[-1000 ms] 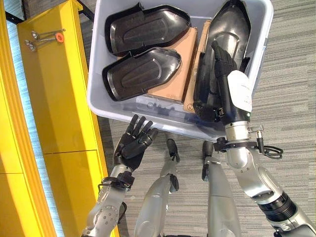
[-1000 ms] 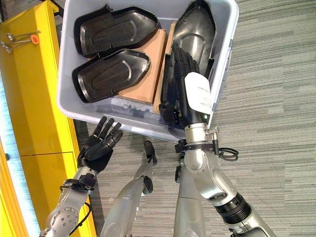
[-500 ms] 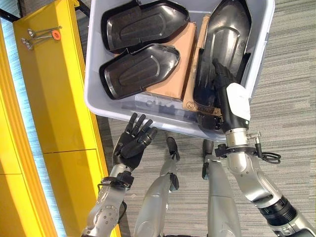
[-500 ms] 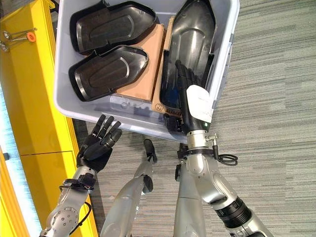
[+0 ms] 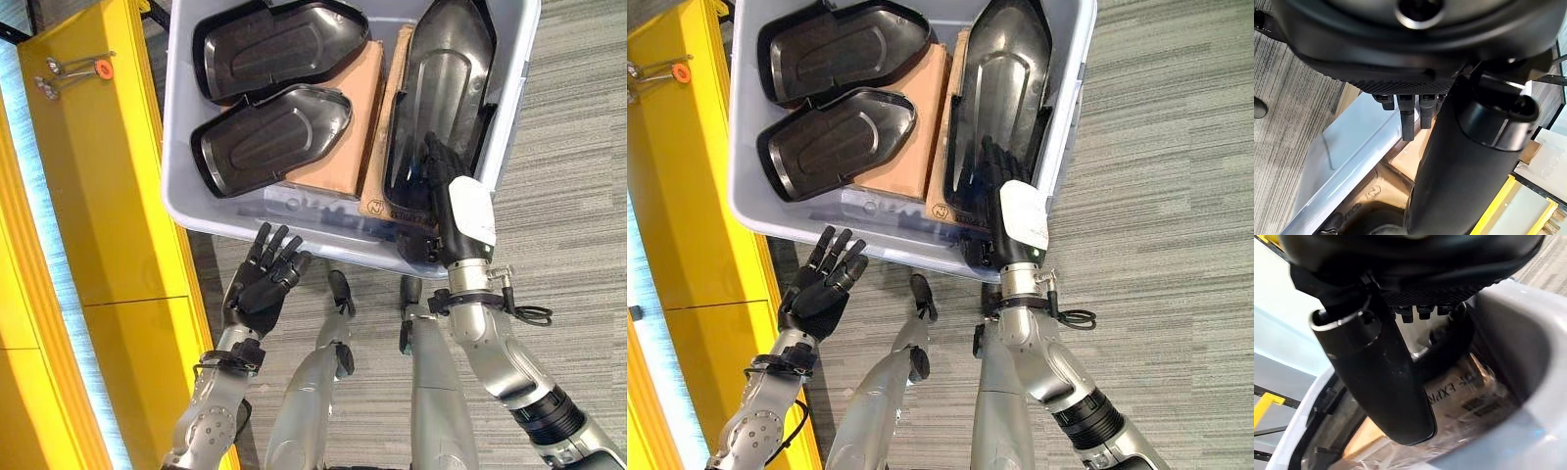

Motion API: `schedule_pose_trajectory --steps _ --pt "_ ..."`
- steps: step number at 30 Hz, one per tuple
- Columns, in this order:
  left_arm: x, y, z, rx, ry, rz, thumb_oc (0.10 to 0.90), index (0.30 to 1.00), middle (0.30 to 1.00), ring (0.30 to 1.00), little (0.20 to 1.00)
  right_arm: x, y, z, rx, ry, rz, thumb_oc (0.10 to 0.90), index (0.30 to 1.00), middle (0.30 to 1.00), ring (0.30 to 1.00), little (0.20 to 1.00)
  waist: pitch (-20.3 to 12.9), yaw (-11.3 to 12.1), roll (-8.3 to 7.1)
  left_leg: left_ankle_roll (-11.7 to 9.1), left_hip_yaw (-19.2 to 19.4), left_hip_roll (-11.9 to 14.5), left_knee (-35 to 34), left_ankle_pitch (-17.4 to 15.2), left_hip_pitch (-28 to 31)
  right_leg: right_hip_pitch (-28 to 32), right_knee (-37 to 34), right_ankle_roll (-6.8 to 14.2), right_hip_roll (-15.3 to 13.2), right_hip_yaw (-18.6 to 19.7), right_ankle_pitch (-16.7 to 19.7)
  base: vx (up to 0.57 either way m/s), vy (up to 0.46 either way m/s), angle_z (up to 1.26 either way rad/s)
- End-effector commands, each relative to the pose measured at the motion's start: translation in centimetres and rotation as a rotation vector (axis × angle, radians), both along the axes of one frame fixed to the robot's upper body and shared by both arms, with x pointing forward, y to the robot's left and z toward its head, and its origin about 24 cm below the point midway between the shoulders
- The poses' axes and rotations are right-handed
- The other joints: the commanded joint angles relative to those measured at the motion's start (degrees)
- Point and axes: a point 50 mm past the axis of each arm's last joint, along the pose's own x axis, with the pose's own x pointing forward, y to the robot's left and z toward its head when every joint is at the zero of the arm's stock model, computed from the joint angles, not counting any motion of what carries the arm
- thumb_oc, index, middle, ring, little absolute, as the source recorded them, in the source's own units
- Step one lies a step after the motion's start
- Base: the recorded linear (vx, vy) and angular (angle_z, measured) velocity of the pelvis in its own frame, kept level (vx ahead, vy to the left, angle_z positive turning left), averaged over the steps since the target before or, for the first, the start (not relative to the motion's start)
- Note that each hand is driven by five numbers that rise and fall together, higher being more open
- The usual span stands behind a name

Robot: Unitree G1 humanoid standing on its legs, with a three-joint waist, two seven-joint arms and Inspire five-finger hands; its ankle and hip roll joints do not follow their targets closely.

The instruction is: Move parts from the plastic box to the shelf.

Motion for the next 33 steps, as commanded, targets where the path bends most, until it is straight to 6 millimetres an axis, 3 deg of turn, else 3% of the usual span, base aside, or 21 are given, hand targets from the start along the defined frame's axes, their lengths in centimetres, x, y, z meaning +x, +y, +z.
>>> schedule_pose_trajectory --steps 1,16,17,18,21,23,25,26,27,28,33 --pt "0.4 -1.1 1.4 -0.006 -0.081 -0.019 0.900 1.000 1.000 1.000 1.000 -0.7 1.5 4.7 -0.081 -0.295 0.089 0.900 1.000 1.000 1.000 1.000 0.2 -1.6 6.20 -2.1 -2.2 -3.7 6.3 -7.9 0.8 4.3 -13.5 4.7 1.9 2.1 6.7 0.00 0.000 0.00" --pt "0.8 -1.8 1.5 0.002 -0.089 -0.024 0.900 1.000 1.000 1.000 1.000 -0.3 2.8 6.7 -0.166 -0.373 0.093 0.900 1.000 1.000 1.000 1.000 0.2 -0.7 7.23 -2.4 -2.0 -3.9 8.5 -8.0 -4.6 -1.6 -11.0 4.3 1.8 2.2 6.3 0.00 0.001 0.00" --pt "0.7 -1.9 1.3 0.003 -0.078 -0.027 0.900 1.000 1.000 1.000 1.000 -0.3 2.8 6.5 -0.167 -0.364 0.093 0.900 1.000 1.000 1.000 1.000 0.2 -0.7 7.20 -2.8 -2.7 -4.1 8.7 -9.3 -3.4 -0.5 -10.4 4.6 1.7 2.5 4.6 0.00 0.000 0.00" --pt "0.8 -1.9 1.5 -0.001 -0.088 -0.026 0.900 1.000 1.000 1.000 1.000 -0.3 3.0 6.9 -0.179 -0.377 0.097 0.900 1.000 1.000 1.000 1.000 0.2 -0.5 7.33 -2.4 -2.2 -4.0 9.1 -8.2 -5.3 -2.4 -10.2 4.2 1.7 2.1 6.0 0.06 0.008 0.04" --pt "0.7 -2.0 1.2 0.002 -0.077 -0.032 0.900 1.000 1.000 1.000 1.000 -0.2 3.2 6.7 -0.187 -0.362 0.097 0.900 1.000 1.000 1.000 1.000 0.2 -0.5 7.25 -2.8 -2.9 -4.2 9.6 -9.5 -4.3 -1.5 -9.4 4.5 1.7 2.4 4.3 0.00 -0.005 0.05" --pt "0.8 -2.0 1.4 0.000 -0.090 -0.029 0.900 1.000 1.000 1.000 1.000 -0.1 3.3 6.9 -0.194 -0.363 0.091 0.900 1.000 1.000 1.000 1.000 0.2 -0.3 7.34 -2.4 -2.3 -4.0 9.7 -8.4 -6.0 -3.1 -9.5 4.1 1.8 2.0 5.8 -0.06 -0.019 0.03" --pt "0.8 -2.0 1.5 0.002 -0.094 -0.030 0.900 1.000 1.000 1.000 1.000 0.2 3.2 6.7 -0.200 -0.350 0.075 0.780 0.833 0.833 0.833 0.833 0.2 -0.2 7.33 -2.4 -2.4 -4.0 9.8 -8.4 -6.2 -3.3 -9.4 4.0 1.7 1.9 5.7 0.03 0.000 0.01" --pt "0.7 -2.1 1.2 0.004 -0.084 -0.032 0.900 1.000 1.000 1.000 1.000 0.2 3.2 6.4 -0.199 -0.338 0.072 0.782 0.835 0.835 0.835 0.835 0.2 -0.2 7.26 -2.8 -3.0 -4.2 9.9 -9.6 -4.8 -1.9 -9.0 4.4 1.7 2.3 4.1 0.00 0.000 0.00" --pt "0.8 -2.0 1.4 0.002 -0.095 -0.030 0.900 1.000 1.000 1.000 1.000 0.5 3.1 6.4 -0.205 -0.336 0.054 0.900 1.000 1.000 1.000 1.000 0.2 -0.1 7.42 -2.3 -2.5 -4.0 9.7 -8.5 -6.2 -3.3 -9.3 4.0 1.6 1.8 5.6 0.07 0.006 0.01" --pt "0.6 -2.0 1.0 0.005 -0.081 -0.034 0.900 1.000 1.000 1.000 1.000 0.7 2.9 6.0 -0.203 -0.319 0.046 0.900 1.000 1.000 1.000 1.000 0.2 -0.1 7.38 -2.7 -3.2 -4.2 9.9 -9.8 -4.6 -2.0 -8.7 4.3 1.5 2.1 3.8 0.00 0.000 0.00" --pt "0.8 -2.0 1.0 0.005 -0.079 -0.038 0.900 1.000 1.000 1.000 1.000 1.1 2.6 5.9 -0.205 -0.317 0.031 0.900 1.000 1.000 1.000 1.000 0.2 -0.1 7.48 -2.8 -3.3 -4.2 9.6 -9.6 -4.3 -1.9 -8.6 4.3 1.4 1.9 3.8 0.00 0.000 0.00"
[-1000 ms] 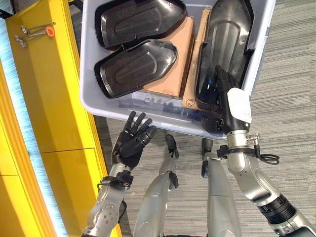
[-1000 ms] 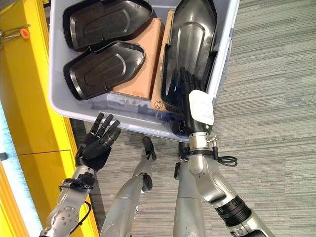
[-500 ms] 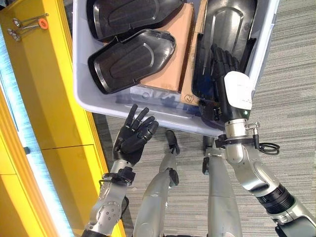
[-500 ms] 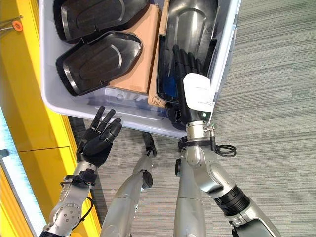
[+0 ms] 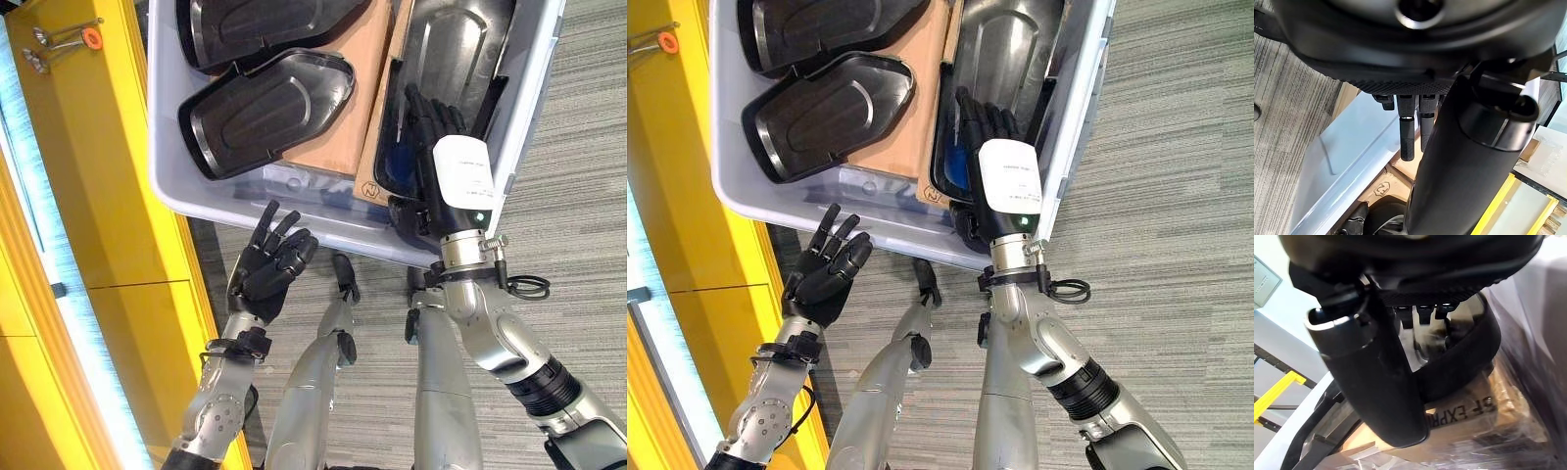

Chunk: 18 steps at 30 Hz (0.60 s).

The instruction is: Move parts from the plastic box to the shelf.

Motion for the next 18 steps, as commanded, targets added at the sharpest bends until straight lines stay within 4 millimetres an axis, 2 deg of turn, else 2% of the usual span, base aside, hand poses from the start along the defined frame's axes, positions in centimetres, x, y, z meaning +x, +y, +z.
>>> schedule_pose_trajectory --steps 1,2,3,11,12,13,14,15,18 --pt "-0.2 -1.0 0.3 -0.002 -0.014 -0.021 0.900 1.000 1.000 1.000 1.000 0.0 0.6 2.8 -0.039 -0.165 0.018 0.900 1.000 1.000 1.000 1.000 0.5 -1.2 7.28 -2.0 -3.2 -3.4 6.6 -7.8 -0.3 3.1 -12.9 4.5 2.4 0.8 6.4 -0.06 -0.009 0.02" --pt "-0.2 -1.0 0.3 -0.002 -0.013 -0.020 0.900 1.000 1.000 1.000 1.000 0.1 0.6 2.8 -0.042 -0.163 0.014 0.900 1.000 1.000 1.000 1.000 0.5 -1.2 7.27 -2.1 -3.2 -3.4 6.7 -7.8 -0.5 2.8 -12.8 4.4 2.4 0.8 6.4 0.00 0.000 0.00" --pt "-0.4 -1.1 -0.1 0.001 -0.001 -0.024 0.900 1.000 1.000 1.000 1.000 0.1 0.5 2.4 -0.043 -0.150 0.007 0.900 1.000 1.000 1.000 1.000 0.5 -1.2 7.19 -2.5 -3.8 -3.7 6.8 -9.1 1.0 4.2 -12.3 4.8 2.4 1.1 4.7 0.06 0.006 0.01" --pt "-0.2 -1.5 -0.1 0.005 -0.003 -0.024 0.900 1.000 1.000 1.000 1.000 1.0 0.2 1.6 -0.056 -0.112 -0.064 0.900 1.000 1.000 1.000 1.000 0.5 -1.0 7.32 -2.4 -4.0 -3.7 6.7 -8.8 0.2 3.4 -12.3 4.7 2.4 1.1 4.8 0.01 0.001 0.00" --pt "-0.1 -1.4 -0.1 0.006 -0.005 -0.023 0.900 1.000 1.000 1.000 1.000 1.2 0.1 1.4 -0.057 -0.097 -0.074 0.857 0.940 0.940 0.940 0.940 0.5 -1.0 7.33 -2.4 -4.1 -3.8 6.7 -8.8 0.1 3.3 -12.2 4.7 2.4 1.1 4.8 0.00 0.000 0.00" --pt "-0.1 -1.5 -0.1 0.005 -0.006 -0.023 0.900 1.000 1.000 1.000 1.000 1.4 0.0 1.2 -0.054 -0.072 -0.079 0.631 0.624 0.624 0.624 0.624 0.5 -0.9 7.33 -2.4 -4.1 -3.8 6.8 -8.8 0.0 3.3 -12.2 4.7 2.4 1.1 4.8 0.00 0.000 0.00" --pt "-0.1 -1.5 -0.1 0.005 -0.006 -0.022 0.900 1.000 1.000 1.000 1.000 1.5 0.0 1.1 -0.055 -0.055 -0.085 0.496 0.435 0.435 0.435 0.435 0.5 -0.9 7.31 -2.4 -4.1 -3.8 6.8 -8.8 0.0 3.2 -12.1 4.7 2.4 1.0 4.8 0.00 0.000 0.00" --pt "-0.1 -1.5 -0.1 0.007 -0.008 -0.024 0.900 1.000 1.000 1.000 1.000 1.7 -0.1 0.8 -0.054 -0.033 -0.091 0.400 0.300 0.300 0.300 0.300 0.5 -0.8 7.31 -2.4 -4.2 -3.7 6.8 -8.8 -0.1 3.3 -12.2 4.7 2.3 1.0 4.8 0.00 0.000 0.00" --pt "-0.1 -1.4 -0.1 0.008 -0.009 -0.024 0.900 1.000 1.000 1.000 1.000 2.1 -0.3 0.2 -0.048 0.009 -0.102 0.400 0.300 0.300 0.300 0.300 0.5 -0.8 7.28 -2.4 -4.2 -3.7 6.8 -8.7 -0.1 3.2 -12.1 4.7 2.3 0.9 4.8 0.00 0.000 0.00"
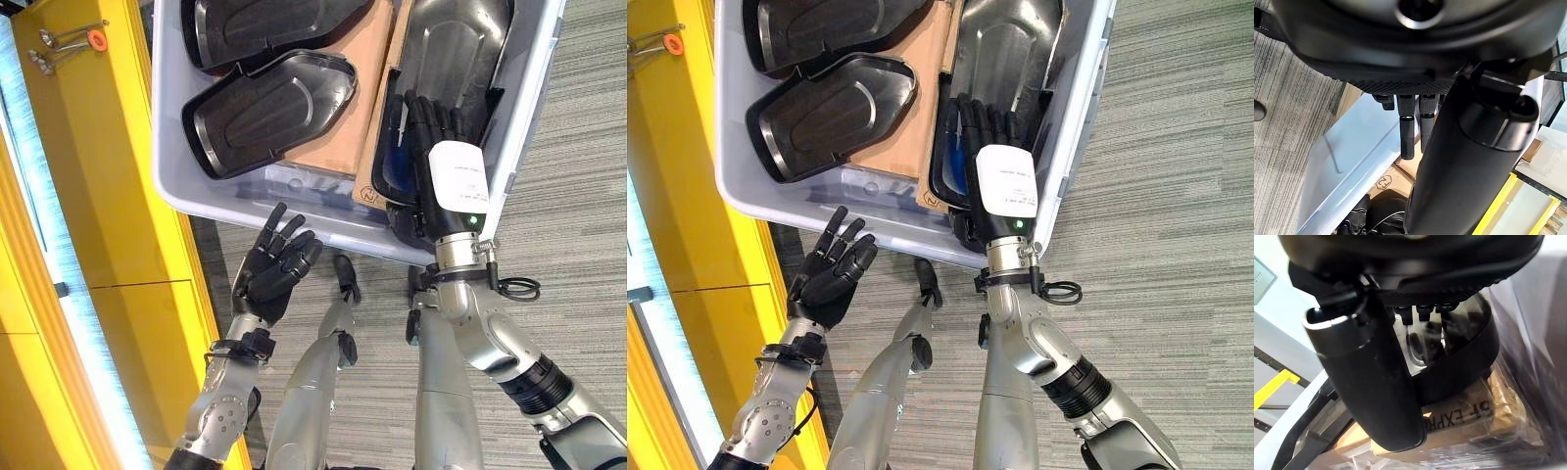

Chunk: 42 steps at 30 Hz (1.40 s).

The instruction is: Move parts from the plastic box to the shelf.

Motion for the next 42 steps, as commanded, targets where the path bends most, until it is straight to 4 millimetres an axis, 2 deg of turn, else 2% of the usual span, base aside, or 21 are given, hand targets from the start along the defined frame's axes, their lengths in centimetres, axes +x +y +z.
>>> schedule_pose_trajectory --steps 1,12,17,21,23,24,26,27,28,29,31,32,36,39,42 --pt "-0.1 -1.0 0.0 0.009 -0.014 -0.010 0.900 1.000 1.000 1.000 1.000 1.7 -0.9 0.5 -0.043 0.021 -0.062 0.400 0.300 0.300 0.300 0.300 0.7 -0.7 6.87 -2.1 -3.7 -3.6 6.8 -8.9 0.5 3.6 -12.3 4.6 2.3 1.0 4.8 0.00 0.000 0.00" --pt "-0.1 -0.7 0.2 0.012 -0.028 -0.021 0.900 1.000 1.000 1.000 1.000 2.3 -0.8 -0.6 -0.060 0.091 -0.014 0.400 0.300 0.300 0.300 0.300 0.7 -0.5 6.29 -2.1 -4.3 -3.5 6.6 -8.9 1.6 5.2 -12.9 4.5 2.4 0.9 4.9 0.00 0.000 0.00" --pt "-0.2 0.2 0.5 0.002 -0.060 -0.004 0.900 1.000 1.000 1.000 1.000 1.8 -0.4 -2.0 -0.105 0.165 0.058 0.400 0.300 0.300 0.300 0.300 0.7 -0.8 5.18 -1.5 -4.3 -3.1 6.2 -8.3 3.9 8.4 -14.8 4.2 2.8 0.6 6.8 -0.04 -0.011 0.02" --pt "-0.6 1.4 0.5 0.004 -0.081 0.004 0.900 1.000 1.000 1.000 1.000 0.7 -0.7 -4.1 -0.100 0.246 0.120 0.400 0.300 0.300 0.300 0.300 0.7 -1.4 3.10 -1.3 -5.2 -3.0 5.3 -9.4 10.6 15.7 -17.1 4.9 2.9 0.8 6.9 0.00 -0.033 0.07" --pt "-0.8 2.0 0.7 0.012 -0.092 0.010 0.900 1.000 1.000 1.000 1.000 0.0 -0.8 -5.0 -0.075 0.287 0.162 0.400 0.300 0.300 0.300 0.300 0.7 -1.8 1.46 -1.1 -5.4 -2.7 5.1 -10.3 14.5 20.1 -18.8 5.3 2.9 0.8 7.2 0.02 -0.061 0.03" --pt "-0.9 2.5 1.0 0.016 -0.097 0.013 0.900 1.000 1.000 1.000 1.000 -0.6 -0.9 -5.5 -0.047 0.322 0.194 0.400 0.300 0.300 0.300 0.300 0.7 -2.1 0.14 -1.0 -5.6 -2.5 4.8 -11.0 17.7 23.8 -20.2 5.6 2.8 0.9 7.4 0.03 -0.055 0.04" --pt "-1.0 2.6 1.1 0.014 -0.101 0.013 0.900 1.000 1.000 1.000 1.000 -0.8 -0.9 -5.6 -0.043 0.326 0.207 0.400 0.300 0.300 0.300 0.300 0.7 -2.1 -0.20 -1.0 -5.8 -2.4 4.6 -11.2 18.7 24.9 -20.7 5.7 2.8 0.9 7.5 0.03 -0.043 0.05" --pt "-1.1 3.2 1.2 0.026 -0.097 0.020 0.900 1.000 1.000 1.000 1.000 -1.6 -1.1 -6.0 -0.009 0.358 0.251 0.400 0.300 0.300 0.300 0.300 0.7 -2.3 -2.15 -0.9 -6.1 -2.1 4.1 -12.0 23.5 30.5 -22.7 6.2 2.7 1.3 7.8 0.10 -0.087 -0.02" --pt "-1.4 3.6 1.2 0.031 -0.086 0.022 0.900 1.000 1.000 1.000 1.000 -2.3 -1.5 -6.6 0.026 0.386 0.274 0.400 0.300 0.300 0.300 0.300 -1.3 -2.1 -3.57 -1.0 -6.5 -1.8 2.8 -12.2 26.2 33.9 -24.6 6.8 2.6 1.4 8.1 0.14 -0.098 -0.04" --pt "-1.4 3.7 1.1 0.033 -0.081 0.021 0.900 1.000 1.000 1.000 1.000 -2.5 -1.6 -6.8 0.036 0.393 0.279 0.400 0.300 0.300 0.300 0.300 -2.0 -2.0 -3.95 -1.0 -6.6 -1.7 2.3 -12.2 27.1 35.0 -25.3 6.9 2.6 1.5 8.2 0.16 -0.059 -0.07" --pt "-1.7 4.0 0.8 0.044 -0.057 0.017 0.900 1.000 1.000 1.000 1.000 -3.4 -2.2 -7.4 0.090 0.423 0.306 0.400 0.300 0.300 0.300 0.300 -5.9 -1.8 -5.69 -1.0 -7.4 -1.4 -0.3 -11.7 30.5 39.5 -28.6 7.8 2.6 1.9 9.0 0.23 -0.059 0.08" --pt "-1.9 4.1 0.5 0.061 -0.031 0.012 0.900 1.000 1.000 1.000 1.000 -4.5 -2.9 -7.7 0.142 0.441 0.324 0.400 0.300 0.300 0.300 0.300 -10.0 -1.6 -7.79 -0.9 -8.0 -1.0 -2.6 -10.9 33.4 43.2 -31.4 8.5 2.7 1.9 10.2 0.28 -0.078 0.13" --pt "-2.1 3.9 0.0 0.061 0.015 0.016 0.900 1.000 1.000 1.000 1.000 -5.7 -3.4 -7.7 0.200 0.456 0.346 0.400 0.300 0.300 0.300 0.300 -15.3 -1.7 -10.10 -0.8 -8.6 -0.3 -5.2 -10.4 37.2 47.4 -34.4 8.9 3.1 2.3 11.4 0.20 -0.028 0.04" --pt "-2.0 3.7 -0.4 0.071 0.037 0.026 0.900 1.000 1.000 1.000 1.000 -6.4 -3.4 -7.3 0.242 0.460 0.377 0.400 0.300 0.300 0.300 0.300 -19.0 -2.3 -11.93 -0.6 -8.3 0.2 -5.7 -11.3 40.0 51.1 -36.9 9.0 3.6 2.9 12.3 0.14 0.016 -0.02" --pt "-1.8 3.7 -0.2 0.051 0.021 0.064 0.900 1.000 1.000 1.000 1.000 -6.7 -3.3 -6.9 0.257 0.446 0.404 0.400 0.300 0.300 0.300 0.300 -20.7 -2.9 -12.80 -0.3 -7.9 0.3 -5.7 -12.1 41.9 53.2 -37.8 8.9 3.7 3.5 12.6 0.07 0.062 0.04"
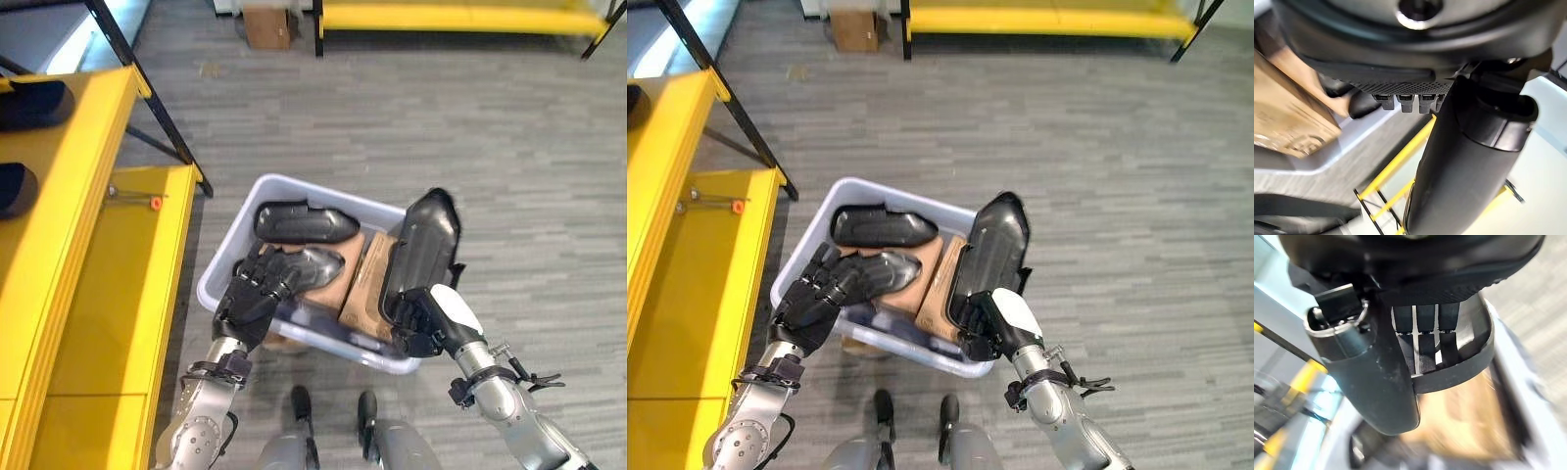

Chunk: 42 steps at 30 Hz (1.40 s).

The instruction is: Move parts from the plastic box to the shelf.

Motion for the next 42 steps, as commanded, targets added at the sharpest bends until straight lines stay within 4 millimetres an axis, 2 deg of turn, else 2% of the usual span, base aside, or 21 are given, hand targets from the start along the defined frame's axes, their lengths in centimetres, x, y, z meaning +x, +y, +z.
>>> schedule_pose_trajectory --steps 1,13,21,23,26,27,28,29,31,35,39,42 --pt "0.4 0.9 2.3 0.036 -0.141 0.064 0.900 1.000 1.000 1.000 1.000 0.8 2.4 5.2 0.103 -0.276 0.160 0.400 0.300 0.300 0.300 0.300 -6.5 -1.0 -1.38 -0.3 -2.3 -2.8 -0.5 -5.9 5.9 4.4 -11.7 6.9 -1.0 9.1 9.3 0.04 0.083 0.03" --pt "1.2 0.5 2.4 0.028 -0.145 0.060 0.900 1.000 1.000 1.000 1.000 0.8 2.8 6.8 0.126 -0.383 0.211 0.400 0.300 0.300 0.300 0.300 -8.7 -2.1 -1.21 1.2 -1.0 -3.9 -0.5 -8.3 9.7 7.3 -11.5 7.1 -1.5 10.0 9.2 0.02 0.095 -0.05" --pt "1.1 0.7 2.6 0.030 -0.153 0.069 0.900 1.000 1.000 1.000 1.000 0.9 3.9 8.2 0.100 -0.471 0.282 0.400 0.300 0.300 0.300 0.300 -9.0 -0.5 -0.65 3.0 -2.4 -5.5 -0.5 -9.2 10.4 7.8 -9.0 7.4 -2.7 8.2 8.0 -0.01 0.146 0.04" --pt "1.0 1.1 2.9 0.053 -0.172 0.075 0.900 1.000 1.000 1.000 1.000 1.0 4.1 8.6 0.090 -0.504 0.286 0.400 0.300 0.300 0.300 0.300 -9.0 0.4 -0.48 3.8 -3.2 -6.1 -0.5 -9.1 10.4 7.2 -5.5 7.5 -3.0 6.9 7.3 -0.04 0.220 0.16" --pt "0.8 1.6 3.9 0.089 -0.224 0.082 0.900 1.000 1.000 1.000 1.000 1.0 4.5 9.2 0.090 -0.553 0.300 0.400 0.300 0.300 0.300 0.300 -8.1 1.8 0.07 5.6 -5.1 -7.1 -0.5 -8.6 10.6 3.2 9.1 6.7 -2.7 4.1 7.2 -0.05 0.233 0.50" --pt "0.8 1.6 4.0 0.089 -0.232 0.082 0.900 1.000 1.000 1.000 1.000 1.0 4.6 9.3 0.090 -0.567 0.309 0.400 0.300 0.300 0.300 0.300 -8.0 1.9 0.07 5.8 -5.8 -7.4 -0.4 -8.8 10.8 2.3 10.4 6.5 -2.3 4.3 7.3 0.02 0.107 0.55" --pt "0.8 1.5 4.1 0.085 -0.240 0.076 0.900 1.000 1.000 1.000 1.000 1.0 4.6 9.4 0.085 -0.571 0.306 0.400 0.300 0.300 0.300 0.300 -8.0 1.5 -0.02 5.9 -7.7 -8.0 -0.3 -9.1 11.2 1.5 8.9 6.3 -1.0 5.9 6.7 0.08 0.008 0.67" --pt "0.8 1.4 4.3 0.090 -0.256 0.075 0.900 1.000 1.000 1.000 1.000 0.9 4.6 9.6 0.082 -0.573 0.316 0.400 0.300 0.300 0.300 0.300 -8.3 1.1 -0.17 5.9 -9.8 -8.5 -0.3 -9.6 11.7 1.6 4.3 6.5 -0.6 8.0 7.3 0.09 -0.035 0.55" --pt "0.8 1.4 4.4 0.086 -0.263 0.069 0.900 1.000 1.000 1.000 1.000 0.9 4.6 9.8 0.081 -0.577 0.318 0.400 0.300 0.300 0.300 0.300 -8.3 1.1 -0.23 5.8 -10.6 -8.6 -0.3 -9.9 11.9 1.3 2.2 6.8 -0.9 9.0 8.5 0.04 -0.062 0.69" --pt "0.4 0.9 5.3 0.081 -0.360 0.006 0.900 1.000 1.000 1.000 1.000 1.4 4.8 10.5 0.093 -0.596 0.330 0.400 0.300 0.300 0.300 0.300 -7.1 1.8 0.16 4.8 -14.8 -7.4 -0.4 -10.7 13.0 -1.5 -5.4 8.2 -2.7 15.1 14.5 0.07 -0.187 0.61" --pt "0.2 0.7 5.9 0.089 -0.403 -0.008 0.900 1.000 1.000 1.000 1.000 1.6 5.3 10.9 0.104 -0.598 0.355 0.400 0.300 0.300 0.300 0.300 -6.3 2.6 0.42 4.3 -16.3 -6.3 -0.4 -10.7 13.7 -2.9 -6.5 8.4 -3.4 15.7 16.7 0.09 -0.195 0.55" --pt "0.2 0.5 6.4 0.067 -0.427 -0.027 0.900 1.000 1.000 1.000 1.000 1.4 5.8 11.1 0.110 -0.595 0.389 0.400 0.300 0.300 0.300 0.300 -6.6 3.2 -0.07 3.9 -17.9 -6.3 -0.3 -10.5 13.2 -1.6 -8.4 8.3 -3.1 16.5 15.1 0.08 -0.233 0.20"
